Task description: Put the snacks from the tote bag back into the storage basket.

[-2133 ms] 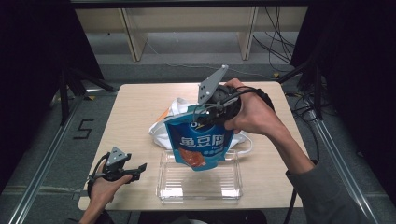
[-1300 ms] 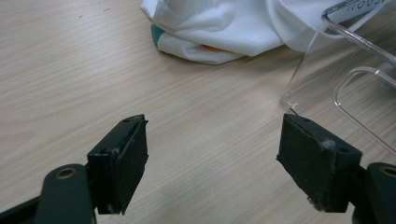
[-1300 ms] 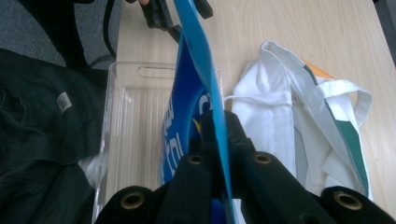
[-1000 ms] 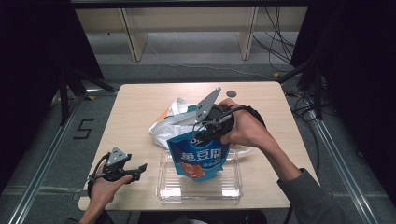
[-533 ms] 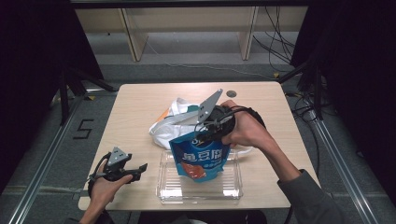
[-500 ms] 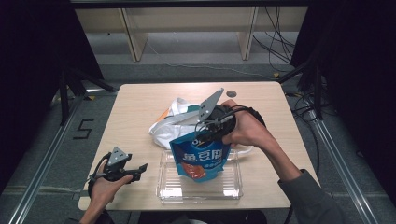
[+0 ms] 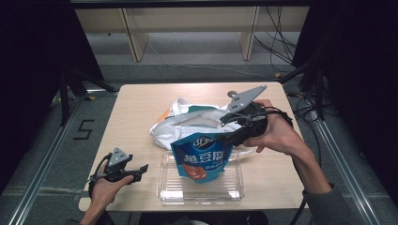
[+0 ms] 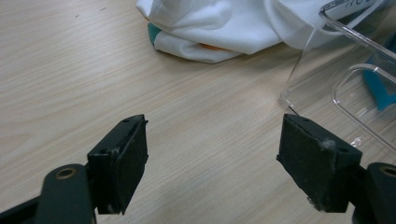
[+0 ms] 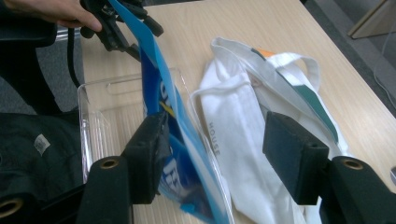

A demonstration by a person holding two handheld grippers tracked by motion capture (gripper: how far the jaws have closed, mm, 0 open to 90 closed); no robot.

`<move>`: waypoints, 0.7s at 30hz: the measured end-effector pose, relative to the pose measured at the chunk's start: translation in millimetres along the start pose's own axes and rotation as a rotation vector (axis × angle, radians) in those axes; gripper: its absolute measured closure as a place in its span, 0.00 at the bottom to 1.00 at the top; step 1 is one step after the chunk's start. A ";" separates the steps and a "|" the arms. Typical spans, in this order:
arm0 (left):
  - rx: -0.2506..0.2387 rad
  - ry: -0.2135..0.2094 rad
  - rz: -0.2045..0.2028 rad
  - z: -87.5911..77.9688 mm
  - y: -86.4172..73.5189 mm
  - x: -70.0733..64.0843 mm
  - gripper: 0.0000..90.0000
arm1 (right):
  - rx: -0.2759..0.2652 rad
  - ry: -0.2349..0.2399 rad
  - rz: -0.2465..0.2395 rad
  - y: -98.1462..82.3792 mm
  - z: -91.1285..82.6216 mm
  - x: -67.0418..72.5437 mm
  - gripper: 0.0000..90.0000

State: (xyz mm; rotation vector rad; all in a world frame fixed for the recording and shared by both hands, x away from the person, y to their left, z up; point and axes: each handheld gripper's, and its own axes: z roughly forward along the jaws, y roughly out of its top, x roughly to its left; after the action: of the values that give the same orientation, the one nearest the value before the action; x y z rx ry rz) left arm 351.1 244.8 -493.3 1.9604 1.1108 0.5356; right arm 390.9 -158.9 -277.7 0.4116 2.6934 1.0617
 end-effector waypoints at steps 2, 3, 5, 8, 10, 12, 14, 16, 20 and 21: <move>0.024 -0.001 0.024 -1.8 -0.3 1.8 0.26 | -0.024 -0.016 0.018 -8.7 -4.9 -1.3 0.43; 0.022 0.000 0.024 -1.8 0.1 2.1 0.26 | -0.024 -0.017 0.028 -12.9 -7.9 -1.8 0.43; 0.009 0.005 0.009 -1.1 0.2 1.2 0.26 | -0.040 -0.023 0.039 -21.8 -11.6 -2.3 0.42; 0.024 0.002 0.027 -2.4 0.1 2.3 0.26 | -0.055 -0.047 0.067 -34.4 -15.0 -4.3 0.40; -0.007 0.002 -0.008 -0.2 0.0 0.0 0.26 | -0.057 -0.056 0.104 -42.9 -17.8 -3.3 0.40; 0.027 0.003 0.034 -2.8 0.0 3.0 0.26 | -0.064 -0.069 0.108 -51.7 -19.0 -3.3 0.40; 0.023 0.004 0.025 -2.6 0.2 2.8 0.26 | -0.070 -0.081 0.114 -58.5 -20.8 -4.6 0.39; 0.021 0.003 0.017 -2.6 0.0 2.4 0.26 | -0.071 -0.093 0.131 -66.6 -20.8 -4.4 0.39; 0.020 0.005 0.015 -2.3 0.0 2.3 0.26 | -0.049 -0.111 0.161 -83.0 -18.3 -5.2 0.38; 0.019 0.004 0.015 -2.4 0.1 2.2 0.26 | -0.061 -0.129 0.161 -87.4 -17.3 -7.0 0.38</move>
State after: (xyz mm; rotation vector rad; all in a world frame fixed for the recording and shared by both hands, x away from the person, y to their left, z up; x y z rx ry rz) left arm 350.6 247.7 -491.9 1.9866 1.1079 0.5392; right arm 376.7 -233.4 -325.0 0.6716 2.5432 1.1147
